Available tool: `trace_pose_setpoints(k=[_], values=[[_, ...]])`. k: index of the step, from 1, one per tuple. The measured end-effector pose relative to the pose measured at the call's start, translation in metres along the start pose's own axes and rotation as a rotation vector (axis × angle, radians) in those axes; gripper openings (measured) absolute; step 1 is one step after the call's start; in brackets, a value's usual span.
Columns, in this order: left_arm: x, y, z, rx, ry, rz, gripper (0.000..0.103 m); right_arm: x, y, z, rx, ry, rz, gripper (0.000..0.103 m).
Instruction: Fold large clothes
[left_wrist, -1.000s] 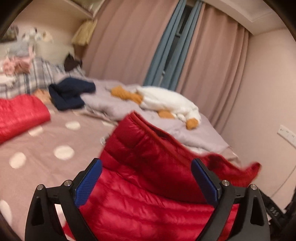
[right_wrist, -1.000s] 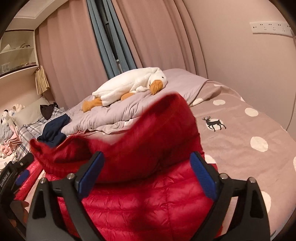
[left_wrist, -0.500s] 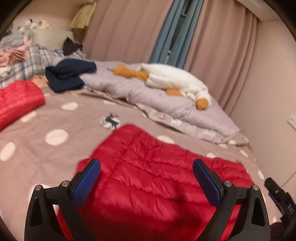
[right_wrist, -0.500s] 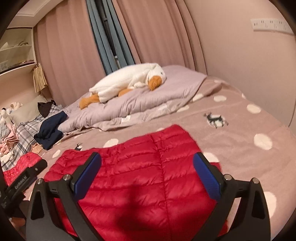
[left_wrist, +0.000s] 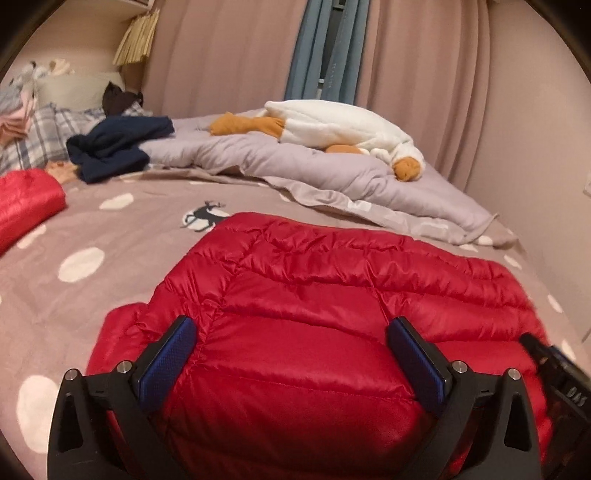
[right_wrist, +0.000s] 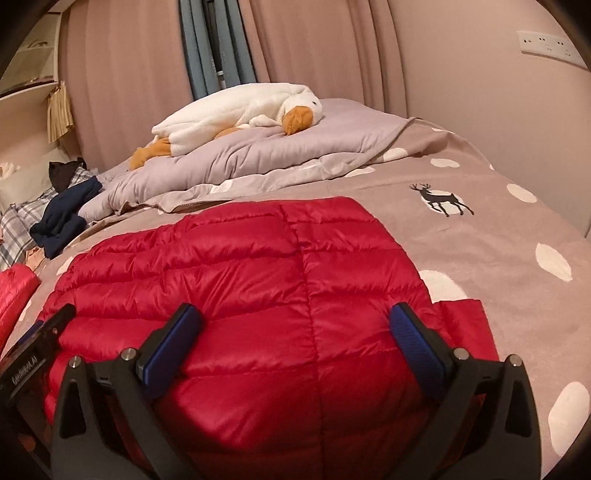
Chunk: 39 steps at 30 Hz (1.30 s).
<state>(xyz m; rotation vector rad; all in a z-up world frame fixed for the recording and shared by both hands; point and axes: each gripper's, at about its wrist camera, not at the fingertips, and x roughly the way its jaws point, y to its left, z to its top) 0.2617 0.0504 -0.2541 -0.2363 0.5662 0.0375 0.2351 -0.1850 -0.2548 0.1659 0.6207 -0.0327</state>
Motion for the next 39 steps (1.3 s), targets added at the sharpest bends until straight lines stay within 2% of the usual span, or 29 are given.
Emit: trace_pose_setpoints(k=[4,13,28,30,34,36,39], values=[[0.003,0.001,0.000,-0.008,0.009,-0.007,0.102,0.008,-0.005,-0.003,0.018,0.026,0.024,0.103],[0.012,-0.006,-0.002,0.019,0.032,0.042,0.102,0.018,0.004,-0.005,-0.033,0.049,-0.048,0.103],[0.011,-0.006,-0.001,0.019,0.027,0.043,0.102,0.013,0.002,-0.004,-0.028,0.038,-0.046,0.103],[0.005,-0.007,0.001,0.020,0.019,0.072,0.102,0.009,0.001,-0.003,-0.018,0.028,-0.038,0.103],[-0.020,-0.015,0.006,0.068,-0.059,0.157,0.102,-0.005,0.002,0.001,-0.008,-0.001,-0.033,0.103],[-0.031,-0.015,0.010,0.088,-0.107,0.178,0.102,-0.013,0.004,0.005,-0.005,-0.008,-0.002,0.103],[-0.050,-0.002,0.022,0.039,-0.166,0.230,0.102,-0.030,0.010,0.011,0.018,-0.037,0.065,0.103]])
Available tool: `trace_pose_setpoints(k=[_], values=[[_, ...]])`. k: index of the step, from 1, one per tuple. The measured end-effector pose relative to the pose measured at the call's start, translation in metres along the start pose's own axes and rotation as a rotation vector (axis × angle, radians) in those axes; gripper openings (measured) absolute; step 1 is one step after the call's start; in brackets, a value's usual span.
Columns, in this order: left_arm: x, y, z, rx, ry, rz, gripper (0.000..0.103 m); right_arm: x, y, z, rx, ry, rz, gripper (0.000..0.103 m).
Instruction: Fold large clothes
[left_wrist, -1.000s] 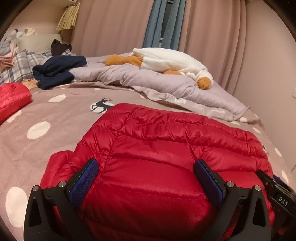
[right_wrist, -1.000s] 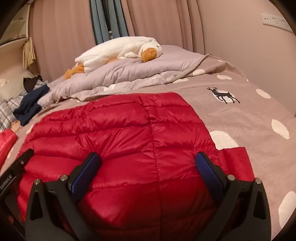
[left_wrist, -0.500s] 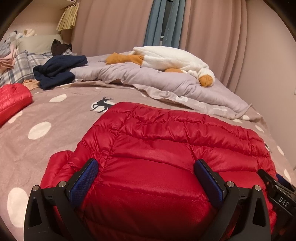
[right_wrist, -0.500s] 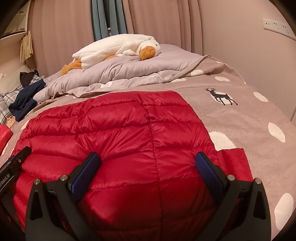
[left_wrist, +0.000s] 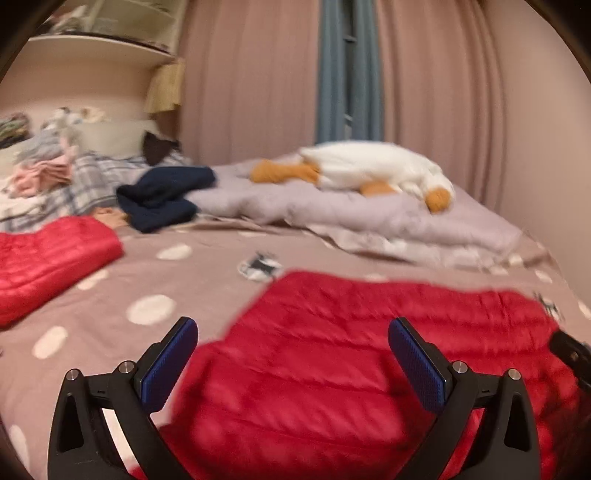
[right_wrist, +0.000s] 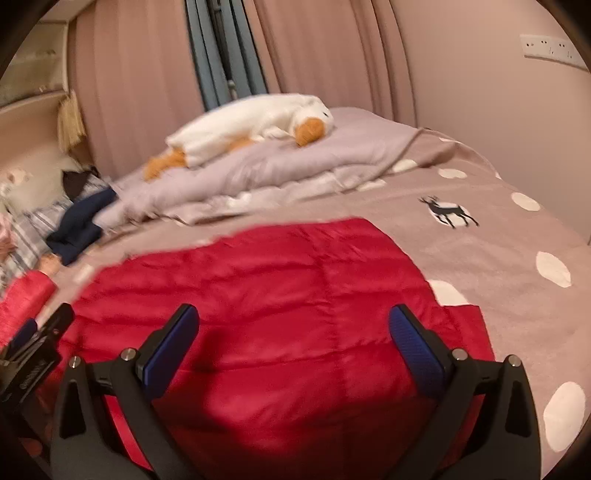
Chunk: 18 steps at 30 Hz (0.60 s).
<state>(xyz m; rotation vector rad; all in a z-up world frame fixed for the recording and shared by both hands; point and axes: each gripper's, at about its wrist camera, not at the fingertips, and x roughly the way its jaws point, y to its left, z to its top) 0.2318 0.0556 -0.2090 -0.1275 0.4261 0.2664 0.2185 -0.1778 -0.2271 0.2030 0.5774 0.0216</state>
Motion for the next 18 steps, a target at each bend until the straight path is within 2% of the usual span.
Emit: trace_pose_setpoints(k=[2,5,8,9,12,18], values=[[0.000,0.015,0.006,-0.053,0.014,-0.011,0.102,-0.007,0.008,0.002,0.001,-0.014,0.030,0.103],[0.004,0.037,0.006,-0.142,0.040,-0.030,0.102,-0.006,0.022,0.000,-0.039,-0.005,0.026,0.103],[0.016,0.052,0.001,-0.219,0.111,-0.039,0.102,0.010,0.034,-0.010,-0.090,0.051,0.031,0.103],[0.021,0.060,-0.001,-0.268,0.144,-0.038,0.102,0.016,0.038,-0.014,-0.114,0.060,0.026,0.103],[0.022,0.073,-0.005,-0.378,0.162,-0.073,0.102,0.033,0.043,-0.024,-0.186,0.070,-0.031,0.103],[0.022,0.076,-0.007,-0.389,0.211,-0.064,0.102,0.061,0.045,-0.032,-0.241,0.158,-0.080,0.103]])
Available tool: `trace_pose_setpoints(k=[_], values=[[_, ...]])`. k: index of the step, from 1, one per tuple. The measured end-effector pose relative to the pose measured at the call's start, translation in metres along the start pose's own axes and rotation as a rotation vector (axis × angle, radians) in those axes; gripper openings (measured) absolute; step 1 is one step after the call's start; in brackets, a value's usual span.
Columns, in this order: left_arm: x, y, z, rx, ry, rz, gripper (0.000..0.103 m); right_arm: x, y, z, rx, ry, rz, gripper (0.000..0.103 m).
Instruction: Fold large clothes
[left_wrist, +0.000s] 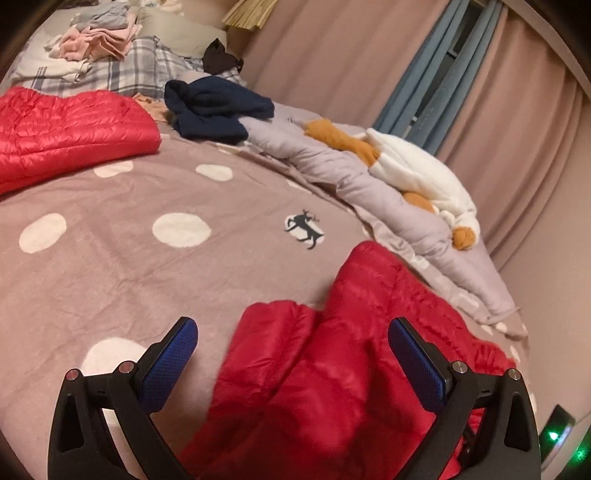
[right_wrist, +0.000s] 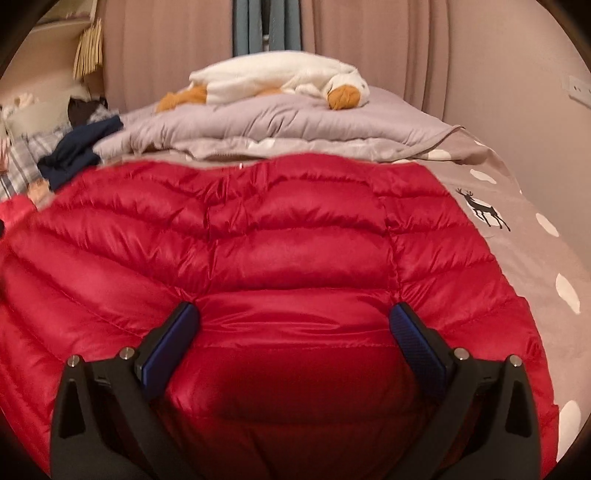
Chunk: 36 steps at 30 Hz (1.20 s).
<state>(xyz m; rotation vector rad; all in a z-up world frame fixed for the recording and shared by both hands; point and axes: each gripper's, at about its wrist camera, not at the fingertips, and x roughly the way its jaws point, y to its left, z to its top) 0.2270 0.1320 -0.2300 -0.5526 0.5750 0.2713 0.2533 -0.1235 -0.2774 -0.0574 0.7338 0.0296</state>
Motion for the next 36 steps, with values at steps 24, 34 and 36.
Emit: trace_pose_setpoints(k=[24,34,36], values=[[-0.016,0.022,-0.025,-0.020,0.160,0.031,0.102,-0.077,-0.055,-0.016,0.237,-0.188,-0.027,0.103],[-0.010,0.032,-0.042,-0.093,0.255,0.020,0.102,-0.088,-0.128,-0.053,0.403,-0.073,-0.105,0.103],[-0.005,0.038,-0.047,-0.144,0.310,-0.036,0.102,-0.087,-0.143,-0.062,0.478,-0.046,-0.065,0.103]])
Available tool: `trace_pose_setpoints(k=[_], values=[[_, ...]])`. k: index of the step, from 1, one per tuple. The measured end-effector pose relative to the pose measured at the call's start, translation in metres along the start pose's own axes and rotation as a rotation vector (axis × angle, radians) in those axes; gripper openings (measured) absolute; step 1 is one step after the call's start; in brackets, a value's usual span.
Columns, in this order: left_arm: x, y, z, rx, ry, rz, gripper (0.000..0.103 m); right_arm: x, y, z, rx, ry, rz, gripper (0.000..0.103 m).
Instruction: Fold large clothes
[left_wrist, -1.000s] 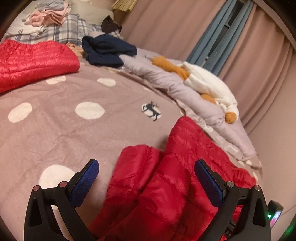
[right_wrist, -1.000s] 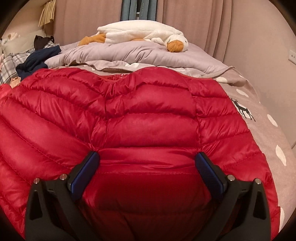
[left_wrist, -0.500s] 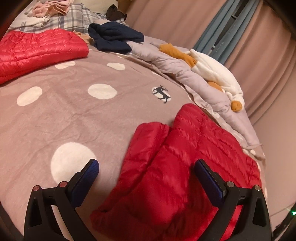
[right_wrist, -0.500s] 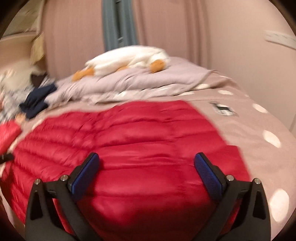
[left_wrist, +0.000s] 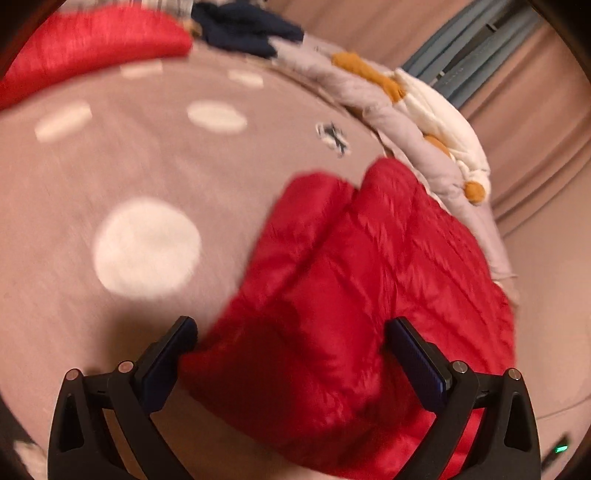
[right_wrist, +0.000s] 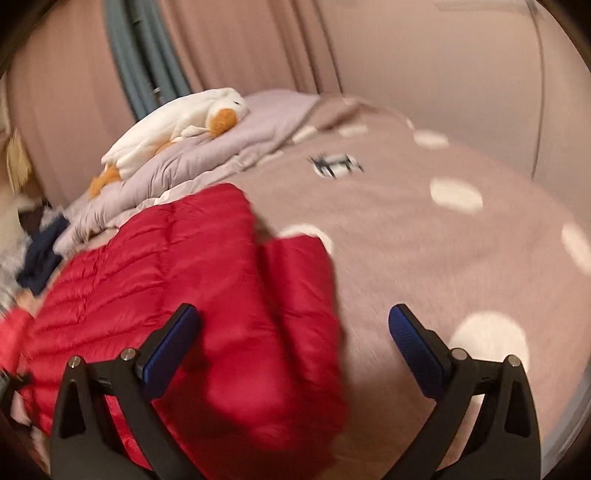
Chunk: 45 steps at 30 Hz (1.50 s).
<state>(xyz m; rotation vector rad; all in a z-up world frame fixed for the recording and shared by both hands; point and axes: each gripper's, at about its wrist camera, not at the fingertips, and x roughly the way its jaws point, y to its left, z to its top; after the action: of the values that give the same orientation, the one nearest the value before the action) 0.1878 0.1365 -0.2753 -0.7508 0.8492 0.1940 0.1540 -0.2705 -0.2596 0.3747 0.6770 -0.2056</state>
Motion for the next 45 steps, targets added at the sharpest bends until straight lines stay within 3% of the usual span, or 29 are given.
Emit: trace_pose_setpoints(k=[4,8,13,15,17,21,24,26,27,28,29,31,37,39,41,45], values=[[0.003,0.001,-0.006,0.017,-0.017,-0.015,0.102,0.007,-0.026,-0.009,0.165,0.081,0.094,0.103],[0.003,-0.001,-0.009,0.024,-0.017,-0.041,0.102,0.012,-0.028,-0.018,0.236,0.113,0.129,0.103],[0.006,-0.004,-0.024,0.089,-0.020,-0.166,0.102,0.008,-0.017,-0.035,0.307,0.097,0.163,0.103],[0.010,-0.012,-0.026,0.122,0.028,-0.243,0.102,0.015,-0.007,-0.036,0.344,0.141,0.274,0.103],[0.023,-0.022,-0.026,0.128,0.108,-0.384,0.102,0.026,0.009,-0.039,0.342,0.196,0.354,0.103],[0.039,-0.026,-0.016,0.041,0.090,-0.462,0.102,0.032,0.032,-0.041,0.306,0.164,0.316,0.103],[0.046,-0.019,-0.006,-0.057,0.080,-0.498,0.102,0.038,0.024,-0.038,0.404,0.139,0.390,0.103],[0.050,-0.016,0.000,-0.112,0.076,-0.507,0.102,0.044,0.016,-0.035,0.471,0.130,0.472,0.088],[0.051,-0.016,0.001,-0.113,0.067,-0.508,0.095,0.047,0.013,-0.035,0.497,0.129,0.500,0.080],[0.052,-0.017,0.001,-0.104,0.051,-0.488,0.087,0.055,0.009,-0.037,0.529,0.138,0.518,0.062],[0.056,-0.017,0.001,-0.090,0.033,-0.457,0.076,0.058,0.007,-0.038,0.546,0.145,0.528,0.051],[0.063,-0.017,-0.003,-0.083,-0.008,-0.462,0.065,0.072,0.006,-0.041,0.575,0.158,0.584,0.044],[0.062,-0.020,-0.006,-0.089,-0.028,-0.411,0.054,0.064,0.028,-0.036,0.462,0.126,0.511,0.035],[0.052,-0.023,-0.007,-0.082,-0.033,-0.372,0.045,0.063,0.031,-0.034,0.440,0.109,0.497,0.035],[0.033,-0.025,-0.007,-0.065,-0.090,-0.306,0.040,0.059,0.038,-0.032,0.399,0.097,0.483,0.035],[-0.014,-0.032,-0.006,0.071,-0.291,-0.096,0.039,0.044,0.070,-0.035,0.231,0.126,0.496,0.035]])
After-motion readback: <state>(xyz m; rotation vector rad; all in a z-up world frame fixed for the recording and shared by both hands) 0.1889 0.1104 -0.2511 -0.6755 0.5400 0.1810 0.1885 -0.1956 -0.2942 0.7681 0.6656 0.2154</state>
